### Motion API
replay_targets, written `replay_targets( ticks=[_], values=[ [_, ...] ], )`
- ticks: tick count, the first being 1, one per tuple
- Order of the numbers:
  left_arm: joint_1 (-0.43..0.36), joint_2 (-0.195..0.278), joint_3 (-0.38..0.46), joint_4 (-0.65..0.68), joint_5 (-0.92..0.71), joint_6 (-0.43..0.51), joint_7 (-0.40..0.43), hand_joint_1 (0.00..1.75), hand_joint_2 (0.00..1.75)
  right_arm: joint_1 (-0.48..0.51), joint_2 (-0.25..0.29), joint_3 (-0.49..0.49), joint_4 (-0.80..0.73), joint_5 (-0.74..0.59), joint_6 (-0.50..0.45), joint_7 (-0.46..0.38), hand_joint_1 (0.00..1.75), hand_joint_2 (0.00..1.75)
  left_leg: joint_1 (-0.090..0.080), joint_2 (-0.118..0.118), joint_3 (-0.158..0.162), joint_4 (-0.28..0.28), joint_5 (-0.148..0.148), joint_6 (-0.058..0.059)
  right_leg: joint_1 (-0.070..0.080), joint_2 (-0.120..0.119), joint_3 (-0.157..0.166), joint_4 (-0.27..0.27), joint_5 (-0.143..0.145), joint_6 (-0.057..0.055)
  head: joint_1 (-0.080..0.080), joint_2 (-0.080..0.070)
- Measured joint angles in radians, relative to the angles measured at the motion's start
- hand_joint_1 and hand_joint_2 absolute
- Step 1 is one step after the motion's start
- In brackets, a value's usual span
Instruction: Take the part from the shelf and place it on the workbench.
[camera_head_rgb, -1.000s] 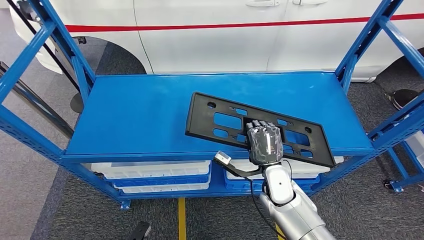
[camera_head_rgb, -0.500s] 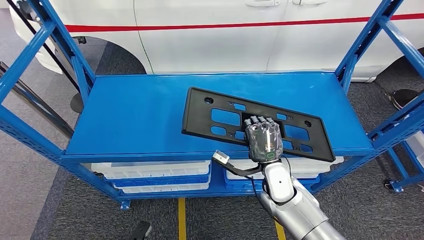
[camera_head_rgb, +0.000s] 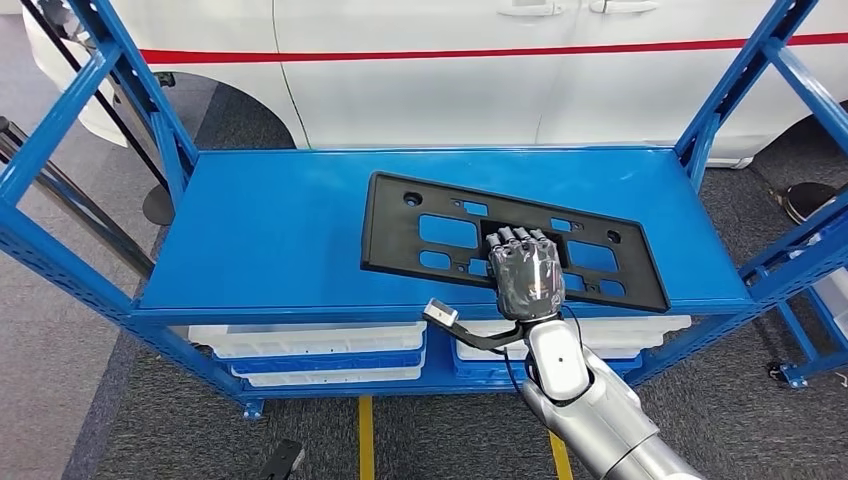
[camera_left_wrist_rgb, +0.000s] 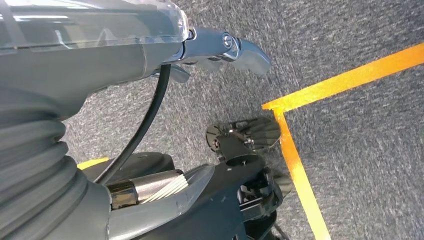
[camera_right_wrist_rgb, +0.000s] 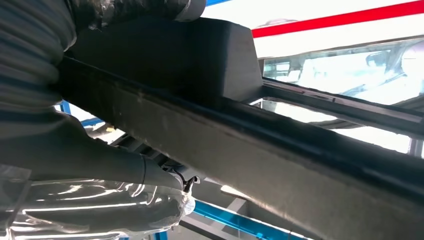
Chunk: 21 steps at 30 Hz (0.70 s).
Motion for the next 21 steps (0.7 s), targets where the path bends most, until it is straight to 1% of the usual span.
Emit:
replay_targets(
  ticks=[1, 2, 3, 4, 5, 6, 7, 8, 10, 11, 12, 13, 15, 16, 17, 18, 19, 20, 21],
  values=[
    [0.000, 0.000, 0.000, 0.000, 0.000, 0.000, 0.000, 0.00, 1.75, 0.001, -0.002, 0.001, 0.001, 0.000, 0.000, 0.000, 1.75, 1.75, 0.000, 0.000, -0.002, 0.003, 0.000, 0.000, -0.001, 0.000, -0.019, 0.044, -0.012, 0.001, 0.000, 0.000],
    [0.000, 0.000, 0.000, 0.000, -0.001, -0.001, 0.000, 0.00, 1.75, 0.001, -0.004, 0.003, 0.002, 0.000, 0.000, -0.001, 1.75, 1.75, 0.000, -0.001, -0.005, 0.006, -0.001, -0.001, -0.003, 0.000, -0.024, 0.059, -0.007, 0.003, 0.000, 0.000],
    [0.000, 0.000, 0.000, 0.000, -0.002, -0.001, 0.000, 0.00, 1.75, 0.001, -0.006, 0.004, 0.003, 0.000, 0.000, -0.002, 1.75, 1.75, 0.001, -0.001, -0.008, 0.012, -0.003, -0.003, -0.006, -0.001, -0.010, 0.035, 0.016, 0.004, 0.000, 0.000],
    [0.000, -0.001, 0.000, 0.000, -0.003, -0.002, 0.000, 0.00, 1.75, 0.001, -0.007, 0.005, 0.003, 0.000, 0.000, -0.003, 1.75, 1.75, 0.002, -0.002, -0.012, 0.019, -0.006, -0.007, -0.010, -0.001, 0.020, -0.020, 0.049, 0.006, 0.000, 0.000],
    [0.000, -0.001, 0.000, 0.000, -0.005, -0.002, 0.000, 0.00, 1.75, 0.000, -0.008, 0.005, 0.003, 0.000, 0.000, -0.005, 1.75, 1.75, 0.003, -0.003, -0.016, 0.026, -0.009, -0.013, -0.012, -0.001, 0.054, -0.082, 0.070, 0.008, 0.000, 0.000],
    [-0.001, -0.001, 0.000, 0.000, -0.006, -0.003, 0.000, 0.00, 1.75, 0.000, -0.008, 0.005, 0.004, 0.000, 0.000, -0.008, 1.75, 1.75, 0.003, -0.003, -0.021, 0.034, -0.012, -0.019, -0.011, 0.000, 0.079, -0.130, 0.087, 0.006, 0.000, 0.000],
    [-0.003, -0.001, 0.000, 0.000, -0.006, -0.003, 0.001, 0.00, 1.75, -0.001, -0.008, 0.005, 0.004, 0.000, 0.000, -0.012, 1.75, 1.75, 0.001, -0.004, -0.025, 0.041, -0.014, -0.024, -0.011, 0.001, 0.093, -0.159, 0.091, 0.004, -0.001, 0.000],
    [-0.004, -0.001, 0.000, 0.000, -0.007, -0.002, 0.001, 0.00, 1.75, -0.001, -0.008, 0.005, 0.006, 0.000, 0.000, -0.018, 1.75, 1.75, 0.000, -0.005, -0.030, 0.045, -0.013, -0.030, -0.008, 0.003, 0.094, -0.166, 0.088, -0.002, -0.001, 0.000],
    [-0.004, -0.001, 0.000, 0.000, -0.007, -0.001, 0.001, 0.00, 1.75, 0.001, -0.008, 0.005, 0.008, 0.000, 0.000, -0.034, 1.75, 1.75, -0.001, -0.007, -0.035, 0.049, -0.010, -0.040, -0.008, 0.004, 0.086, -0.167, 0.094, -0.016, -0.002, 0.000],
    [-0.004, -0.001, 0.001, 0.000, -0.008, 0.000, 0.001, 0.00, 1.75, 0.002, -0.008, 0.005, 0.010, -0.001, 0.000, -0.046, 1.75, 1.75, 0.001, -0.007, -0.040, 0.055, -0.019, -0.045, -0.008, 0.003, 0.082, -0.168, 0.098, -0.024, -0.002, 0.000],
    [-0.004, -0.001, 0.001, 0.000, -0.008, 0.001, 0.001, 0.00, 1.75, 0.002, -0.007, 0.004, 0.011, -0.004, 0.000, -0.059, 1.75, 1.75, 0.003, -0.006, -0.048, 0.075, -0.040, -0.050, -0.008, 0.002, 0.078, -0.169, 0.103, -0.032, -0.002, 0.000],
    [-0.004, -0.001, 0.001, 0.000, -0.009, 0.002, 0.002, 0.00, 1.75, 0.003, -0.006, 0.003, 0.012, -0.008, 0.000, -0.074, 1.75, 1.75, 0.005, -0.006, -0.063, 0.114, -0.074, -0.055, -0.008, 0.001, 0.073, -0.171, 0.108, -0.039, -0.002, 0.000],
    [-0.005, -0.001, 0.001, 0.000, -0.010, 0.003, 0.002, 0.00, 1.75, 0.005, -0.003, -0.001, 0.015, -0.017, 0.000, -0.099, 1.75, 1.75, 0.006, -0.005, -0.102, 0.235, -0.154, -0.061, -0.005, -0.001, 0.061, -0.171, 0.117, -0.049, -0.002, 0.000],
    [-0.005, -0.001, 0.001, 0.000, -0.011, 0.003, 0.002, 0.00, 1.75, 0.008, -0.002, -0.002, 0.018, -0.020, 0.000, -0.106, 1.75, 1.75, 0.006, -0.005, -0.117, 0.288, -0.179, -0.062, -0.002, -0.002, 0.055, -0.170, 0.122, -0.051, -0.002, 0.000],
    [-0.005, -0.001, 0.001, 0.000, -0.012, 0.004, 0.002, 0.00, 1.75, 0.011, -0.002, -0.004, 0.020, -0.022, 0.001, -0.111, 1.75, 1.75, 0.006, -0.005, -0.117, 0.312, -0.185, -0.061, 0.001, -0.003, 0.049, -0.170, 0.126, -0.053, -0.002, 0.000],
    [-0.005, -0.001, 0.001, 0.000, -0.013, 0.004, 0.002, 0.00, 1.75, 0.014, -0.002, -0.005, 0.023, -0.023, 0.001, -0.115, 1.75, 1.75, 0.006, -0.005, -0.100, 0.301, -0.173, -0.058, 0.003, -0.004, 0.043, -0.170, 0.131, -0.053, -0.002, 0.000],
    [-0.005, -0.001, 0.001, 0.000, -0.014, 0.004, 0.002, 0.00, 1.75, 0.016, -0.001, -0.008, 0.024, -0.024, 0.001, -0.121, 1.75, 1.75, 0.005, -0.005, -0.064, 0.253, -0.148, -0.052, 0.006, -0.003, 0.038, -0.170, 0.136, -0.053, -0.002, 0.000],
    [-0.006, -0.001, 0.001, 0.000, -0.015, 0.004, 0.002, 0.00, 1.75, 0.017, 0.000, -0.013, 0.025, -0.024, 0.000, -0.129, 1.75, 1.75, 0.002, -0.005, -0.019, 0.182, -0.122, -0.044, 0.008, -0.003, 0.035, -0.170, 0.141, -0.052, -0.002, 0.000],
    [-0.008, -0.001, 0.001, 0.000, -0.016, 0.004, 0.002, 0.00, 1.75, 0.017, 0.002, -0.019, 0.025, -0.023, 0.000, -0.139, 1.75, 1.75, -0.002, -0.006, 0.025, 0.113, -0.105, -0.036, 0.009, -0.003, 0.032, -0.170, 0.145, -0.050, -0.002, 0.000]
  ],
)
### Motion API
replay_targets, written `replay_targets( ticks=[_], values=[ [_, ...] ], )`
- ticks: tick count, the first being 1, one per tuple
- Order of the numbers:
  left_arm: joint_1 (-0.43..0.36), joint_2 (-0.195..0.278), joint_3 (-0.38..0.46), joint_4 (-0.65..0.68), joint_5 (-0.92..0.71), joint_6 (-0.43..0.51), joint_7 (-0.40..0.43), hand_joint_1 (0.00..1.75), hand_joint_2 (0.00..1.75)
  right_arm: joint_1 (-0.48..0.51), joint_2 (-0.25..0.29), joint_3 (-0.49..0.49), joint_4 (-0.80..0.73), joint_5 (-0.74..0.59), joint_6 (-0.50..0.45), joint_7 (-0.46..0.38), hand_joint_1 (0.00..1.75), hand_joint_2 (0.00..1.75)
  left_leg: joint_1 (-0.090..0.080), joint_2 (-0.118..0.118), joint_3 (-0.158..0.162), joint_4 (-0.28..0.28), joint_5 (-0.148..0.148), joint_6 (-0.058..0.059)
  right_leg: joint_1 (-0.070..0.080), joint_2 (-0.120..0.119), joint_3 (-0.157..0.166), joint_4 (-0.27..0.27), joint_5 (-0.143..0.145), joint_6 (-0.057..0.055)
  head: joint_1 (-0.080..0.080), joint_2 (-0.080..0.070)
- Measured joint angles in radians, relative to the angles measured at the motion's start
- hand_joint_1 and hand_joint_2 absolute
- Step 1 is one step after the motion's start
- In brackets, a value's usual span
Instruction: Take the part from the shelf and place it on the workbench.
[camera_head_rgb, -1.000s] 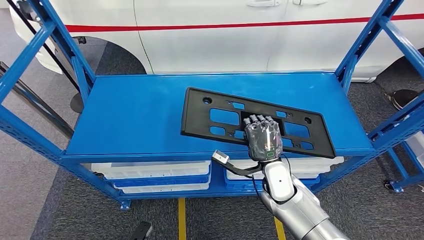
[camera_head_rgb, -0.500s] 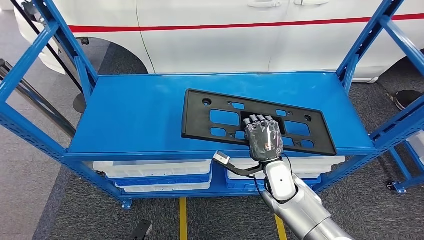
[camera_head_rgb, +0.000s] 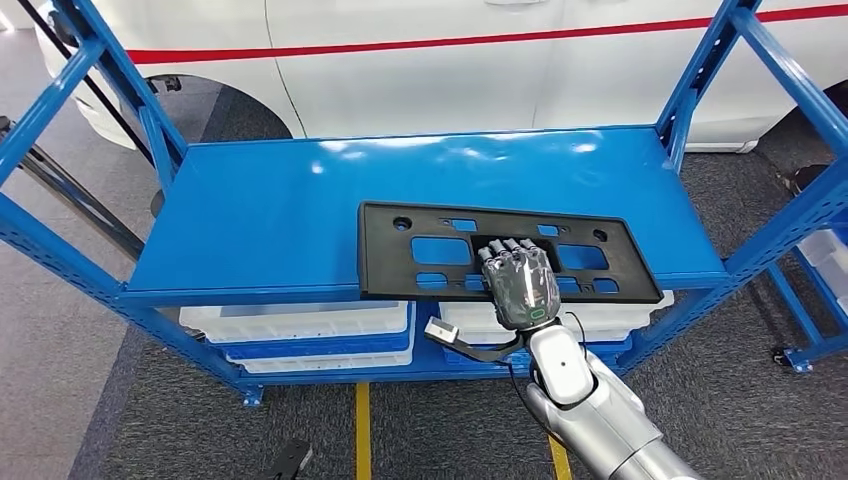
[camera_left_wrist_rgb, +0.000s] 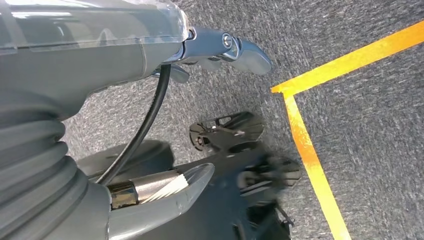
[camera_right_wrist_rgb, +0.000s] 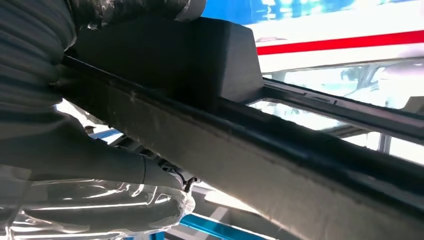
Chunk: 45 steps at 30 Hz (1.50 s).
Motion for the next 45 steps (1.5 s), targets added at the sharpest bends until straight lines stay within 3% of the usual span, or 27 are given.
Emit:
replay_targets(
  ticks=[2, 5, 7, 9, 10, 11, 13, 14, 16, 18, 20, 21, 23, 25, 26, 28, 30, 32, 33, 35, 36, 38, 40, 41, 42, 43, 45],
  values=[
    [-0.003, 0.001, 0.000, 0.000, -0.001, 0.001, 0.000, 0.00, 1.75, 0.001, 0.006, -0.017, 0.001, 0.005, 0.000, -0.019, 1.75, 1.75, -0.009, -0.001, 0.045, -0.080, 0.014, 0.010, -0.003, -0.001, -0.003, -0.003, 0.012, 0.010, 0.000, 0.000],
    [-0.004, 0.001, 0.001, 0.000, -0.004, 0.002, 0.001, 0.00, 1.75, 0.006, 0.012, -0.038, 0.002, 0.014, 0.000, -0.038, 1.75, 1.75, -0.010, 0.001, 0.040, -0.103, 0.038, 0.016, -0.006, -0.001, -0.006, -0.012, 0.025, 0.031, 0.000, 0.000],
    [-0.005, 0.000, 0.001, 0.000, -0.005, 0.003, 0.002, 0.00, 1.75, 0.009, 0.013, -0.050, 0.003, 0.016, 0.000, -0.044, 1.75, 1.75, -0.004, 0.005, 0.028, -0.119, 0.064, 0.025, -0.005, 0.000, -0.021, 0.025, -0.026, 0.040, 0.002, 0.000],
    [-0.006, 0.000, 0.001, 0.000, -0.006, 0.003, 0.003, 0.00, 1.75, 0.011, 0.013, -0.057, 0.003, 0.016, 0.000, -0.045, 1.75, 1.75, -0.002, 0.007, 0.006, -0.119, 0.082, 0.032, -0.008, 0.000, -0.052, 0.137, -0.121, 0.047, 0.003, 0.000],
    [-0.006, 0.000, 0.001, 0.000, -0.007, 0.003, 0.003, 0.00, 1.75, 0.012, 0.013, -0.058, 0.004, 0.016, 0.000, -0.045, 1.75, 1.75, -0.002, 0.007, -0.007, -0.115, 0.090, 0.033, -0.009, 0.000, -0.065, 0.198, -0.152, 0.050, 0.003, 0.000],
    [-0.006, 0.000, 0.001, 0.000, -0.007, 0.003, 0.003, 0.00, 1.75, 0.013, 0.012, -0.059, 0.006, 0.016, 0.000, -0.044, 1.75, 1.75, -0.002, 0.008, -0.020, -0.111, 0.096, 0.031, -0.010, 0.000, -0.068, 0.239, -0.161, 0.054, 0.003, 0.000],
    [-0.006, 0.000, 0.001, 0.000, -0.009, 0.003, 0.004, 0.00, 1.75, 0.014, 0.012, -0.059, 0.008, 0.016, 0.000, -0.041, 1.75, 1.75, -0.001, 0.009, -0.046, -0.097, 0.105, 0.027, -0.013, 0.000, -0.027, 0.222, -0.123, 0.058, 0.003, 0.000],
    [-0.006, 0.000, 0.001, 0.000, -0.010, 0.003, 0.004, 0.00, 1.75, 0.013, 0.012, -0.059, 0.008, 0.016, 0.000, -0.037, 1.75, 1.75, 0.000, 0.009, -0.058, -0.088, 0.108, 0.025, -0.016, 0.000, 0.016, 0.165, -0.100, 0.059, 0.003, 0.000],
    [-0.006, 0.000, 0.001, 0.000, -0.011, 0.003, 0.004, 0.00, 1.75, 0.010, 0.012, -0.059, 0.008, 0.016, 0.000, -0.029, 1.75, 1.75, -0.002, 0.008, -0.079, -0.071, 0.114, 0.017, -0.014, 0.001, 0.096, 0.045, -0.091, 0.054, 0.002, 0.000],
    [-0.006, 0.000, 0.001, 0.000, -0.012, 0.003, 0.004, 0.00, 1.75, 0.008, 0.012, -0.059, 0.008, 0.016, 0.000, -0.023, 1.75, 1.75, -0.004, 0.008, -0.089, -0.065, 0.125, 0.006, -0.008, 0.002, 0.119, -0.004, -0.101, 0.043, 0.002, 0.000],
    [-0.005, 0.000, 0.001, 0.000, -0.013, 0.003, 0.004, 0.00, 1.75, 0.007, 0.012, -0.058, 0.009, 0.016, 0.000, -0.019, 1.75, 1.75, -0.004, 0.006, -0.096, -0.062, 0.132, -0.007, -0.009, 0.001, 0.107, -0.011, -0.086, 0.026, 0.002, 0.000],
    [-0.004, 0.000, 0.001, 0.000, -0.013, 0.003, 0.004, 0.00, 1.75, 0.007, 0.012, -0.058, 0.010, 0.016, 0.000, -0.018, 1.75, 1.75, -0.003, 0.006, -0.105, -0.048, 0.116, -0.012, -0.012, -0.001, 0.099, -0.014, -0.076, 0.016, 0.001, 0.000],
    [-0.003, 0.000, 0.001, 0.000, -0.014, 0.004, 0.004, 0.00, 1.75, 0.005, 0.012, -0.057, 0.011, 0.017, 0.000, -0.017, 1.75, 1.75, 0.000, 0.004, -0.130, 0.027, 0.036, -0.020, -0.016, -0.005, 0.076, -0.018, -0.054, -0.001, -0.001, 0.000],
    [-0.003, 0.000, 0.001, 0.000, -0.014, 0.004, 0.004, 0.00, 1.75, 0.005, 0.012, -0.057, 0.012, 0.017, 0.000, -0.017, 1.75, 1.75, 0.003, 0.004, -0.156, 0.148, -0.050, -0.027, -0.015, -0.005, 0.049, -0.017, -0.033, -0.004, -0.002, 0.000],
    [-0.003, 0.000, 0.001, 0.000, -0.014, 0.004, 0.004, 0.00, 1.75, 0.006, 0.012, -0.057, 0.012, 0.017, 0.000, -0.017, 1.75, 1.75, 0.005, 0.004, -0.159, 0.195, -0.065, -0.030, -0.015, -0.006, 0.035, -0.016, -0.022, -0.004, -0.002, 0.000],
    [-0.003, 0.000, 0.001, 0.000, -0.015, 0.004, 0.004, 0.00, 1.75, 0.006, 0.012, -0.056, 0.013, 0.017, 0.000, -0.016, 1.75, 1.75, 0.009, 0.004, -0.127, 0.201, -0.031, -0.033, -0.016, -0.007, 0.007, -0.012, -0.003, 0.000, -0.002, 0.000],
    [-0.005, 0.000, 0.001, 0.000, -0.015, 0.004, 0.004, 0.00, 1.75, 0.006, 0.012, -0.055, 0.013, 0.017, 0.000, -0.012, 1.75, 1.75, 0.010, 0.004, -0.034, 0.081, 0.014, -0.030, -0.016, -0.006, -0.016, -0.008, 0.015, 0.008, -0.002, 0.000],
    [-0.008, 0.000, 0.001, 0.000, -0.016, 0.004, 0.003, 0.00, 1.75, 0.004, 0.012, -0.055, 0.013, 0.017, 0.000, -0.005, 1.75, 1.75, 0.007, 0.002, 0.053, -0.055, 0.008, -0.024, -0.016, -0.006, -0.028, -0.007, 0.034, 0.020, -0.001, 0.000],
    [-0.008, 0.000, 0.001, 0.000, -0.016, 0.004, 0.003, 0.00, 1.75, 0.003, 0.012, -0.054, 0.013, 0.017, 0.000, -0.002, 1.75, 1.75, 0.004, 0.001, 0.070, -0.090, -0.002, -0.021, -0.016, -0.007, -0.030, -0.011, 0.044, 0.027, -0.001, 0.000],
    [-0.007, 0.000, 0.001, 0.000, -0.017, 0.004, 0.003, 0.00, 1.75, 0.002, 0.011, -0.053, 0.014, 0.017, 0.000, 0.003, 1.75, 1.75, 0.004, 0.001, 0.064, -0.103, 0.010, -0.011, -0.017, -0.006, -0.031, -0.021, 0.064, 0.041, -0.001, 0.000],
    [-0.007, 0.000, 0.001, 0.000, -0.018, 0.004, 0.003, 0.00, 1.75, 0.001, 0.009, -0.052, 0.015, 0.017, 0.000, 0.005, 1.75, 1.75, 0.005, 0.003, 0.056, -0.105, 0.022, -0.003, -0.017, -0.005, -0.036, -0.019, 0.058, 0.046, -0.001, 0.000],
    [-0.008, 0.000, 0.002, 0.000, -0.019, 0.005, 0.004, 0.00, 1.75, 0.000, 0.006, -0.049, 0.017, 0.017, 0.000, 0.010, 1.75, 1.75, 0.008, 0.007, 0.034, -0.110, 0.050, 0.014, -0.018, -0.002, -0.057, 0.028, -0.011, 0.052, 0.001, 0.000],
    [-0.009, -0.001, 0.002, 0.000, -0.020, 0.005, 0.004, 0.00, 1.75, 0.000, 0.004, -0.046, 0.020, 0.017, 0.000, 0.013, 1.75, 1.75, 0.003, 0.009, 0.003, -0.108, 0.075, 0.025, -0.018, -0.002, -0.085, 0.149, -0.115, 0.054, 0.002, 0.000],
    [-0.009, -0.001, 0.002, 0.000, -0.021, 0.005, 0.004, 0.00, 1.75, 0.000, 0.003, -0.045, 0.022, 0.017, 0.000, 0.014, 1.75, 1.75, 0.001, 0.009, -0.013, -0.105, 0.085, 0.026, -0.018, -0.002, -0.094, 0.211, -0.141, 0.054, 0.002, 0.000],
    [-0.008, -0.001, 0.002, 0.000, -0.022, 0.005, 0.004, 0.00, 1.75, 0.000, 0.003, -0.044, 0.023, 0.017, 0.000, 0.014, 1.75, 1.75, -0.002, 0.009, -0.031, -0.102, 0.096, 0.027, -0.017, -0.002, -0.094, 0.258, -0.145, 0.054, 0.003, 0.000],
    [-0.008, -0.001, 0.002, 0.000, -0.023, 0.005, 0.004, 0.00, 1.75, 0.000, 0.003, -0.043, 0.025, 0.017, 0.000, 0.013, 1.75, 1.75, -0.004, 0.009, -0.049, -0.097, 0.106, 0.026, -0.017, -0.002, -0.079, 0.272, -0.123, 0.052, 0.003, 0.000],
    [-0.009, -0.001, 0.002, 0.000, -0.025, 0.005, 0.004, 0.00, 1.75, -0.001, 0.002, -0.041, 0.027, 0.017, 0.000, 0.012, 1.75, 1.75, -0.008, 0.009, -0.080, -0.085, 0.122, 0.024, -0.014, -0.002, -0.001, 0.199, -0.074, 0.042, 0.003, 0.000]
  ],
)
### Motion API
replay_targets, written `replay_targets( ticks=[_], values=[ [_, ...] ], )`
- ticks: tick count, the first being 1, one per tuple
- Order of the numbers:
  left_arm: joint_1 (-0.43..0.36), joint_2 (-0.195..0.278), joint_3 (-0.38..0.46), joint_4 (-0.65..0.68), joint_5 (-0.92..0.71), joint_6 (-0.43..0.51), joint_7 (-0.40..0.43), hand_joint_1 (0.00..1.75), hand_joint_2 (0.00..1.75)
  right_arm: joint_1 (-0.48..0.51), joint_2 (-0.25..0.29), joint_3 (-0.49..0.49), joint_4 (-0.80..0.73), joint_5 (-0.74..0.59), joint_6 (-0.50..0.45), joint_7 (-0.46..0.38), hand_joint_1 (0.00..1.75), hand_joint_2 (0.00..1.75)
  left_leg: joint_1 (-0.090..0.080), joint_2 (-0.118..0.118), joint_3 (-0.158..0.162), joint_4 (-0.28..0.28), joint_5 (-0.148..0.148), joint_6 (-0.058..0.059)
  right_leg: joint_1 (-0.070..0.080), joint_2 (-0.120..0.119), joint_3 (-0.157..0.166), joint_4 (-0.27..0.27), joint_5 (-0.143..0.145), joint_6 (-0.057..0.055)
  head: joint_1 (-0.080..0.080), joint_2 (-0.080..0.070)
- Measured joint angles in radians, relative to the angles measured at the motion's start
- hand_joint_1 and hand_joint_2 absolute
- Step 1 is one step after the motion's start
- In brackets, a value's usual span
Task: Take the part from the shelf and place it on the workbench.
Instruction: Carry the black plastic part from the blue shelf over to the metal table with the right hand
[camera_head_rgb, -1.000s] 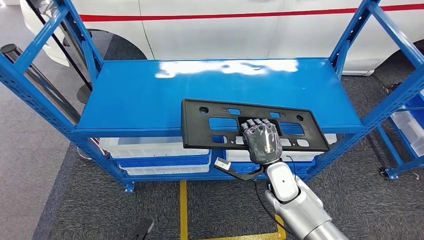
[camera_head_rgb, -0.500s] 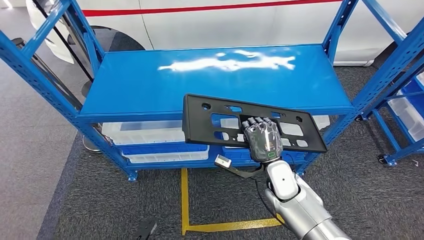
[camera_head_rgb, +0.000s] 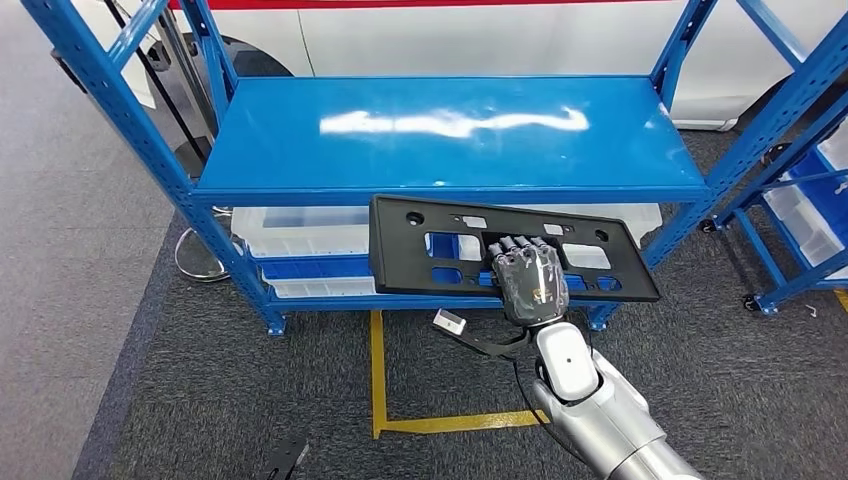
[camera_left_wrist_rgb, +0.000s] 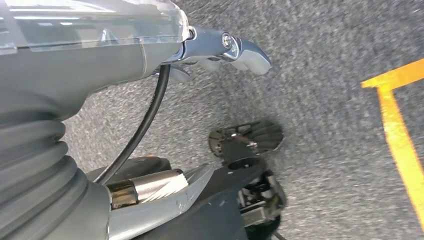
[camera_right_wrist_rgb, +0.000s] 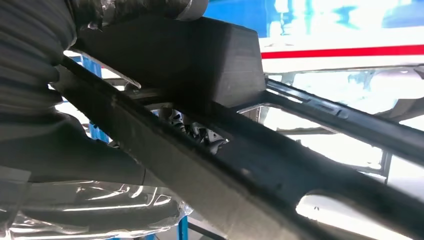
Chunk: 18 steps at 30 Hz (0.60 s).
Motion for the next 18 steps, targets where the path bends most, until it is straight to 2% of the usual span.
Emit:
replay_targets(
  ticks=[1, 2, 3, 4, 6, 8, 10, 12, 13, 14, 15, 16, 17, 18],
  values=[
    [0.000, 0.000, 0.000, 0.000, -0.001, 0.000, 0.000, 0.00, 1.75, -0.001, 0.000, 0.000, 0.000, 0.000, 0.000, 0.000, 1.75, 1.75, -0.002, -0.001, -0.013, 0.005, 0.008, -0.003, 0.003, 0.000, 0.057, -0.076, -0.001, -0.007, 0.000, 0.000],
    [0.000, -0.001, 0.000, 0.000, -0.003, 0.000, 0.000, 0.00, 1.75, -0.002, 0.000, 0.001, 0.000, 0.000, 0.000, -0.001, 1.75, 1.75, -0.003, -0.001, -0.021, 0.008, 0.015, -0.007, 0.007, 0.000, 0.105, -0.144, -0.013, -0.013, -0.001, 0.000],
    [0.000, -0.001, 0.000, 0.000, -0.005, 0.000, 0.000, 0.00, 1.75, -0.004, 0.000, 0.001, 0.000, 0.000, 0.000, -0.001, 1.75, 1.75, -0.002, -0.001, -0.025, 0.009, 0.024, -0.012, 0.011, 0.000, 0.137, -0.198, -0.027, -0.018, -0.001, 0.000],
    [0.000, -0.002, 0.000, 0.000, -0.007, 0.000, 0.000, 0.00, 1.75, -0.005, 0.000, 0.001, 0.000, 0.000, -0.001, -0.001, 1.75, 1.75, -0.001, -0.001, -0.027, 0.006, 0.033, -0.018, 0.015, 0.000, 0.150, -0.226, -0.036, -0.021, -0.001, 0.000],
    [0.002, -0.001, 0.000, 0.000, -0.009, 0.001, 0.000, 0.00, 1.75, -0.007, 0.000, 0.001, 0.000, 0.000, 0.000, -0.002, 1.75, 1.75, 0.001, -0.002, -0.033, -0.002, 0.049, -0.030, 0.015, -0.002, 0.138, -0.238, -0.016, -0.030, 0.000, 0.000],
    [0.005, -0.001, 0.000, 0.000, -0.010, 0.001, 0.000, 0.00, 1.75, -0.007, 0.000, 0.002, 0.001, 0.000, 0.000, -0.002, 1.75, 1.75, 0.001, -0.005, -0.045, 0.004, 0.031, -0.040, 0.008, -0.005, 0.124, -0.248, 0.007, -0.040, -0.001, 0.000],
    [0.006, 0.000, 0.000, 0.000, -0.011, 0.001, 0.000, 0.00, 1.75, -0.007, 0.000, 0.002, 0.001, 0.000, 0.000, -0.003, 1.75, 1.75, 0.005, -0.007, -0.065, 0.068, -0.050, -0.049, 0.006, -0.006, 0.103, -0.250, 0.028, -0.049, -0.003, 0.000],
    [0.006, 0.000, 0.000, 0.000, -0.012, 0.001, 0.000, 0.00, 1.75, -0.007, 0.000, 0.003, 0.001, 0.000, 0.000, -0.003, 1.75, 1.75, 0.012, -0.006, -0.087, 0.189, -0.139, -0.058, 0.006, -0.008, 0.073, -0.247, 0.050, -0.053, -0.004, 0.000],
    [0.005, 0.000, 0.000, 0.000, -0.012, 0.001, 0.000, 0.00, 1.75, -0.007, 0.000, 0.004, 0.001, 0.000, 0.000, -0.003, 1.75, 1.75, 0.014, -0.006, -0.091, 0.244, -0.152, -0.062, 0.006, -0.008, 0.055, -0.244, 0.061, -0.052, -0.004, 0.000],
    [0.005, 0.000, 0.000, 0.000, -0.012, 0.001, 0.000, 0.00, 1.75, -0.007, 0.000, 0.004, 0.001, 0.000, 0.000, -0.003, 1.75, 1.75, 0.017, -0.006, -0.085, 0.276, -0.140, -0.066, 0.006, -0.009, 0.038, -0.240, 0.072, -0.051, -0.005, 0.000],
    [0.005, 0.000, 0.000, 0.000, -0.012, 0.001, 0.000, 0.00, 1.75, -0.007, 0.000, 0.005, 0.001, 0.000, 0.000, -0.003, 1.75, 1.75, 0.020, -0.006, -0.065, 0.278, -0.111, -0.069, 0.005, -0.009, 0.020, -0.235, 0.082, -0.048, -0.005, 0.000],
    [0.005, 0.000, 0.000, 0.000, -0.012, 0.001, 0.000, 0.00, 1.75, -0.006, 0.000, 0.005, 0.001, 0.000, 0.000, -0.003, 1.75, 1.75, 0.022, -0.006, -0.027, 0.246, -0.080, -0.071, 0.004, -0.009, 0.001, -0.229, 0.092, -0.045, -0.005, 0.000],
    [0.003, 0.000, 0.000, 0.000, -0.012, 0.001, 0.000, 0.00, 1.75, -0.006, 0.000, 0.006, 0.001, 0.000, 0.000, -0.003, 1.75, 1.75, 0.025, -0.006, 0.022, 0.186, -0.070, -0.072, 0.003, -0.009, -0.014, -0.222, 0.101, -0.040, -0.005, 0.000],
    [0.001, 0.000, 0.000, -0.001, -0.012, 0.001, 0.000, 0.00, 1.75, -0.006, 0.000, 0.006, 0.001, 0.000, 0.000, -0.003, 1.75, 1.75, 0.024, -0.007, 0.077, 0.109, -0.080, -0.071, 0.003, -0.009, -0.027, -0.216, 0.109, -0.034, -0.005, 0.000]
  ],
)
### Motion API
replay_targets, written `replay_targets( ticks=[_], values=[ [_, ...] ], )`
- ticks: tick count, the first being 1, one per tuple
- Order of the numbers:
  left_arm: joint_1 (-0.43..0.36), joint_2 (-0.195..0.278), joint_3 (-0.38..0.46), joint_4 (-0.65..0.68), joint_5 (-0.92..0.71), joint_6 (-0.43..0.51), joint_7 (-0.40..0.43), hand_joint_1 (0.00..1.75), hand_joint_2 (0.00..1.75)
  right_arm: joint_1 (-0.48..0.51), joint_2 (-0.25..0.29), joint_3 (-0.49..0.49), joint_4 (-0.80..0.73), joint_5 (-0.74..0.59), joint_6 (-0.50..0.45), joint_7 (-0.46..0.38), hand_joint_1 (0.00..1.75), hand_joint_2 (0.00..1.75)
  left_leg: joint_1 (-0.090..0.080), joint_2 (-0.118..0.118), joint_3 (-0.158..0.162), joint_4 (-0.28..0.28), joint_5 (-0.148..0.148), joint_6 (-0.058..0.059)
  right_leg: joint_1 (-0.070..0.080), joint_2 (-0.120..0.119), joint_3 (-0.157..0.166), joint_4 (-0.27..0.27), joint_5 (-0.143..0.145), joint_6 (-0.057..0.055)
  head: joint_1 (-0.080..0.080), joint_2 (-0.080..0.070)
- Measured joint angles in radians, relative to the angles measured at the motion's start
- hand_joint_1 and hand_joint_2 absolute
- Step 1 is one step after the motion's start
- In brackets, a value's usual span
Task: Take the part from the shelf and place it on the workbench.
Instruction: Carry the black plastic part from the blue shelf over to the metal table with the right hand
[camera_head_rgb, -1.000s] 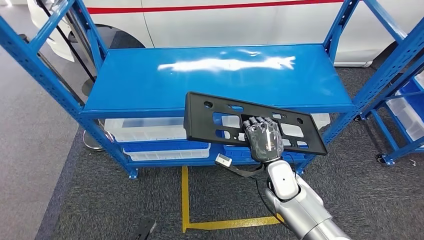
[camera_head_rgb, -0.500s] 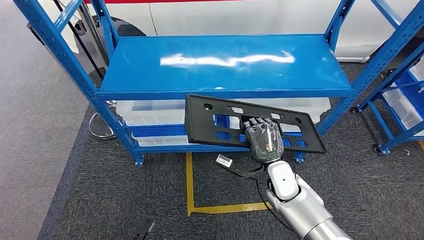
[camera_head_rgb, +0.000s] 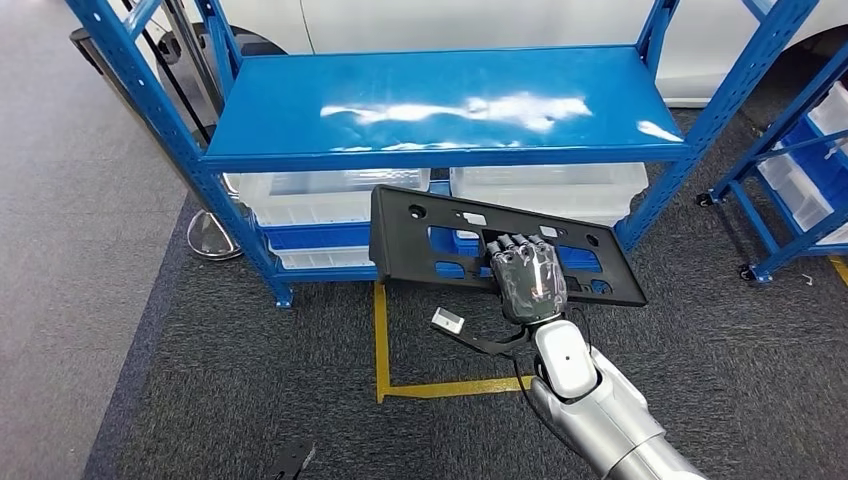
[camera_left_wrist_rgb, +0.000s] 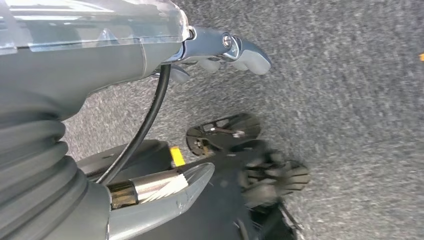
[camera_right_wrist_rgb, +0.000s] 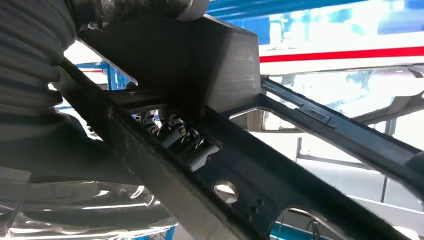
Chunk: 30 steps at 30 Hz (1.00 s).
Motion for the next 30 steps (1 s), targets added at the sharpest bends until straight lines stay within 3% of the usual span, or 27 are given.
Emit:
replay_targets(
  ticks=[1, 2, 4, 6, 7, 8, 10, 11, 12, 13, 15, 17, 19, 21, 22, 24, 26, 27, 28, 30],
  values=[
    [-0.002, 0.000, 0.000, 0.000, 0.000, 0.000, 0.000, 0.00, 1.75, 0.000, 0.000, 0.000, 0.000, 0.000, 0.000, -0.001, 1.75, 1.75, -0.002, -0.001, 0.044, -0.063, -0.019, 0.004, 0.000, 0.000, -0.007, 0.004, 0.008, 0.006, 0.001, 0.000],
    [-0.003, 0.000, 0.000, -0.001, -0.001, 0.001, 0.000, 0.00, 1.75, 0.000, 0.000, 0.000, 0.000, 0.000, 0.000, -0.001, 1.75, 1.75, -0.004, -0.003, 0.068, -0.105, -0.039, 0.010, 0.001, 0.000, -0.010, 0.004, 0.014, 0.011, 0.001, 0.000],
    [-0.003, 0.000, 0.000, -0.001, -0.001, 0.002, 0.000, 0.00, 1.75, 0.000, 0.000, 0.001, 0.000, 0.000, 0.000, -0.003, 1.75, 1.75, -0.009, -0.006, 0.072, -0.123, -0.041, 0.022, 0.000, -0.001, -0.009, -0.003, 0.031, 0.020, 0.001, 0.000],
    [-0.003, 0.001, 0.000, -0.001, -0.001, 0.003, 0.000, 0.00, 1.75, -0.001, -0.001, 0.002, 0.000, 0.000, 0.000, -0.005, 1.75, 1.75, -0.006, -0.004, 0.060, -0.129, -0.020, 0.036, 0.000, 0.003, -0.015, -0.005, 0.033, 0.030, 0.000, 0.000],
    [-0.004, 0.001, 0.000, -0.001, -0.001, 0.002, 0.000, 0.00, 1.75, -0.001, -0.002, 0.002, 0.001, 0.000, 0.000, -0.006, 1.75, 1.75, -0.004, -0.002, 0.050, -0.131, -0.007, 0.047, -0.001, 0.005, -0.023, 0.011, 0.007, 0.034, 0.001, 0.000],
    [-0.005, 0.001, 0.000, -0.001, -0.002, 0.002, 0.000, 0.00, 1.75, -0.001, -0.003, 0.002, 0.001, 0.000, 0.000, -0.007, 1.75, 1.75, -0.003, 0.000, 0.038, -0.133, 0.008, 0.056, -0.002, 0.007, -0.036, 0.045, -0.036, 0.036, 0.002, 0.000],
    [-0.005, 0.001, 0.000, -0.001, -0.002, 0.002, 0.000, 0.00, 1.75, -0.001, -0.004, 0.002, 0.001, 0.000, 0.000, -0.008, 1.75, 1.75, -0.007, 0.002, 0.007, -0.131, 0.033, 0.066, -0.003, 0.009, -0.065, 0.168, -0.142, 0.038, 0.003, 0.000],
    [-0.005, 0.001, 0.000, -0.001, -0.003, 0.002, 0.000, 0.00, 1.75, 0.000, -0.004, 0.002, 0.002, 0.000, 0.000, -0.008, 1.75, 1.75, -0.009, 0.002, -0.010, -0.129, 0.045, 0.066, -0.003, 0.009, -0.073, 0.232, -0.169, 0.040, 0.003, 0.000],
    [-0.005, 0.001, 0.000, -0.001, -0.003, 0.002, 0.000, 0.00, 1.75, 0.000, -0.004, 0.002, 0.002, 0.000, 0.000, -0.009, 1.75, 1.75, -0.011, 0.002, -0.027, -0.125, 0.056, 0.067, -0.003, 0.008, -0.073, 0.277, -0.172, 0.040, 0.003, 0.000],
    [-0.005, 0.001, 0.000, -0.001, -0.003, 0.001, 0.000, 0.00, 1.75, 0.001, -0.004, 0.002, 0.002, 0.000, 0.000, -0.009, 1.75, 1.75, -0.013, 0.003, -0.044, -0.121, 0.066, 0.066, -0.003, 0.009, -0.057, 0.290, -0.153, 0.039, 0.003, 0.000],
    [-0.005, 0.001, 0.000, -0.001, -0.003, 0.001, 0.000, 0.00, 1.75, 0.000, -0.004, 0.003, 0.002, 0.000, 0.000, -0.009, 1.75, 1.75, -0.015, 0.002, -0.074, -0.111, 0.082, 0.063, -0.001, 0.009, 0.025, 0.216, -0.107, 0.030, 0.003, 0.000],
    [-0.005, 0.001, 0.000, -0.002, -0.003, 0.001, 0.000, 0.00, 1.75, -0.003, -0.003, 0.003, 0.000, 0.000, 0.000, -0.009, 1.75, 1.75, -0.019, 0.001, -0.094, -0.104, 0.098, 0.055, 0.005, 0.009, 0.132, 0.072, -0.121, 0.019, 0.003, 0.000],
    [-0.006, 0.001, 0.000, -0.002, -0.002, 0.001, 0.000, 0.00, 1.75, -0.006, -0.002, 0.003, -0.001, 0.000, 0.000, -0.009, 1.75, 1.75, -0.019, 0.002, -0.102, -0.106, 0.117, 0.043, 0.012, 0.009, 0.177, -0.010, -0.144, 0.013, 0.002, 0.000],
    [-0.004, 0.001, 0.000, -0.002, -0.002, 0.002, 0.000, 0.00, 1.75, -0.007, -0.002, 0.003, 0.000, 0.000, 0.000, -0.012, 1.75, 1.75, -0.018, 0.000, -0.109, -0.110, 0.127, 0.031, 0.010, 0.007, 0.165, -0.023, -0.126, 0.004, 0.002, 0.000],
    [-0.002, 0.002, 0.000, -0.002, -0.001, 0.003, 0.000, 0.00, 1.75, -0.008, -0.002, 0.003, 0.001, 0.000, 0.000, -0.016, 1.75, 1.75, -0.017, -0.002, -0.117, -0.098, 0.108, 0.025, 0.008, 0.005, 0.155, -0.027, -0.114, -0.004, 0.001, 0.000],
    [0.001, 0.002, 0.001, -0.002, 0.000, 0.005, 0.001, 0.00, 1.75, -0.008, 0.001, 0.003, 0.004, 0.000, 0.000, -0.024, 1.75, 1.75, -0.014, -0.004, -0.143, -0.021, 0.017, 0.017, 0.004, 0.001, 0.131, -0.030, -0.087, -0.018, 0.000, 0.000],
    [0.002, 0.002, 0.001, -0.002, 0.001, 0.006, 0.001, 0.00, 1.75, -0.008, 0.002, 0.003, 0.008, 0.001, 0.000, -0.029, 1.75, 1.75, -0.011, -0.003, -0.167, 0.104, -0.069, 0.010, 0.005, 0.000, 0.098, -0.025, -0.064, -0.022, -0.001, 0.000],
    [0.002, 0.002, 0.001, -0.002, 0.001, 0.008, 0.001, 0.00, 1.75, -0.008, 0.002, 0.003, 0.011, 0.001, 0.000, -0.030, 1.75, 1.75, -0.010, -0.003, -0.169, 0.152, -0.078, 0.007, 0.005, -0.001, 0.080, -0.022, -0.053, -0.021, -0.001, 0.000],
    [0.002, 0.002, 0.001, -0.002, 0.001, 0.009, 0.001, 0.00, 1.75, -0.008, 0.002, 0.003, 0.014, 0.001, 0.000, -0.031, 1.75, 1.75, -0.009, -0.003, -0.158, 0.175, -0.064, 0.005, 0.005, -0.002, 0.062, -0.018, -0.042, -0.019, -0.001, 0.000],
    [0.003, 0.002, 0.001, -0.002, 0.001, 0.012, 0.000, 0.00, 1.75, -0.007, 0.002, 0.003, 0.018, 0.002, 0.000, -0.031, 1.75, 1.75, -0.007, -0.003, -0.094, 0.128, -0.006, 0.005, 0.004, -0.002, 0.028, -0.010, -0.021, -0.015, -0.002, 0.000]
  ],
)
